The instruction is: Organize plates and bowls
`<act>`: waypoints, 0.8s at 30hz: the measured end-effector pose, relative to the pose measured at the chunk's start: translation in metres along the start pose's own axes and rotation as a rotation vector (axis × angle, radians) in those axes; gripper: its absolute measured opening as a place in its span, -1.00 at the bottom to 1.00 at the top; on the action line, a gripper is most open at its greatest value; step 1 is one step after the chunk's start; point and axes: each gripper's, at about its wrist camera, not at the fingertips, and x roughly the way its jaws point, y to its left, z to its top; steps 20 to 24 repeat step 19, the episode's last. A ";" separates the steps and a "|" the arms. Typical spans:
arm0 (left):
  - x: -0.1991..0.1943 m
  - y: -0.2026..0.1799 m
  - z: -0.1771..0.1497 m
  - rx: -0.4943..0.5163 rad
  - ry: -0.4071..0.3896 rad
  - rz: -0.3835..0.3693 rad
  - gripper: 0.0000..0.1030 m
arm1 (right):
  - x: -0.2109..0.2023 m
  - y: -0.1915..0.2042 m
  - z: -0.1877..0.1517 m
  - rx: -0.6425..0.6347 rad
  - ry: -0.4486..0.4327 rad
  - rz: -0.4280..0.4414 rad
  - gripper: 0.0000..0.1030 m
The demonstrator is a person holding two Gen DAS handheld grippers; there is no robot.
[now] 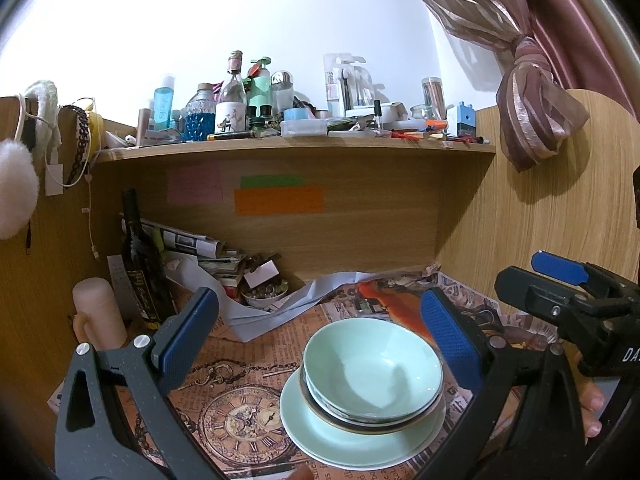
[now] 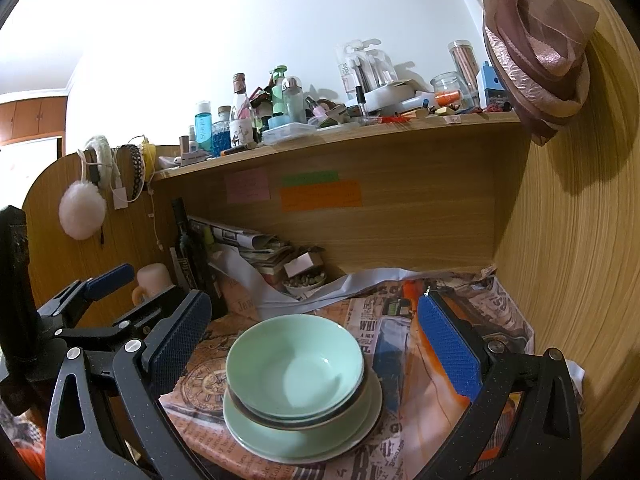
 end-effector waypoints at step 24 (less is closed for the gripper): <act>0.003 -0.001 0.000 -0.006 0.010 -0.016 1.00 | 0.002 0.000 -0.002 0.004 0.005 -0.002 1.00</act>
